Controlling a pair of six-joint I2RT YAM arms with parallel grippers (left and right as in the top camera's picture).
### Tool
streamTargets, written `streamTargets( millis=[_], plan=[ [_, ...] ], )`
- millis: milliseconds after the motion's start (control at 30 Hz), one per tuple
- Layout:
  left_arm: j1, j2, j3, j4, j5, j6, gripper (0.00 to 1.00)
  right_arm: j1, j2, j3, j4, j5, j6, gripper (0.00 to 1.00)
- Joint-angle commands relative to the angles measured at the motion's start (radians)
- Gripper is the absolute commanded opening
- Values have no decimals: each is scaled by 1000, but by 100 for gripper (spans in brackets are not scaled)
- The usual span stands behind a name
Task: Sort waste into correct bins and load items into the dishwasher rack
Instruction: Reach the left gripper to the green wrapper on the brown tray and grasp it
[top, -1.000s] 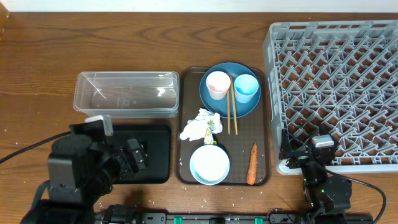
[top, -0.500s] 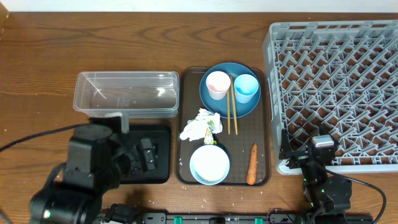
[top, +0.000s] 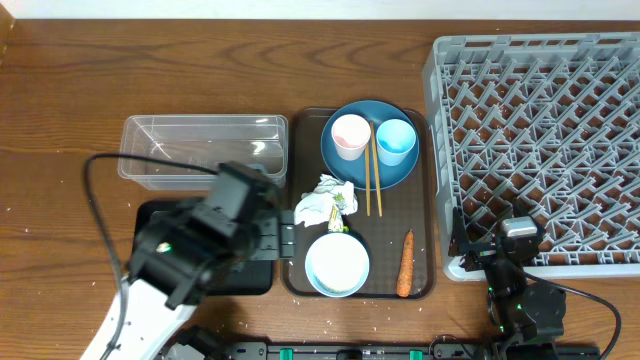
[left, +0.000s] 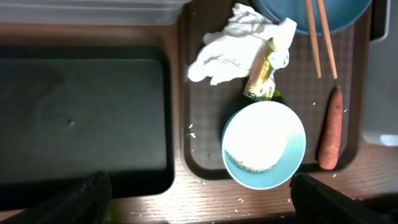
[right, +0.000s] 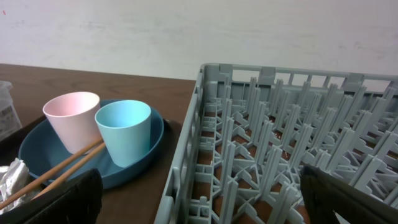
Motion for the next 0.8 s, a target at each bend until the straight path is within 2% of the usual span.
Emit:
streamTargets(
  millis=[0,300,333,533,633,767],
  plan=[
    [-83,47,18,24,-93,-56,94,3,1,-1,-5,6,-12,99],
    [-119,137,18,116,-86,-63,94,3,1,-1,-5,6,-12,99],
    [-119,142,18,117,-80,-70,92,3,1,-1,-4,6,-12,99],
    [-157,162,16,118,-81,-105,64,3,1,-1,-5,6,-12,99],
    [-184,174,14,118,-81,-105,55,3,1,-1,-4,6,-12,99],
    [-217,202,13,118,-81,-105,50,3,1,-1,-4,6,-12,99]
  ],
)
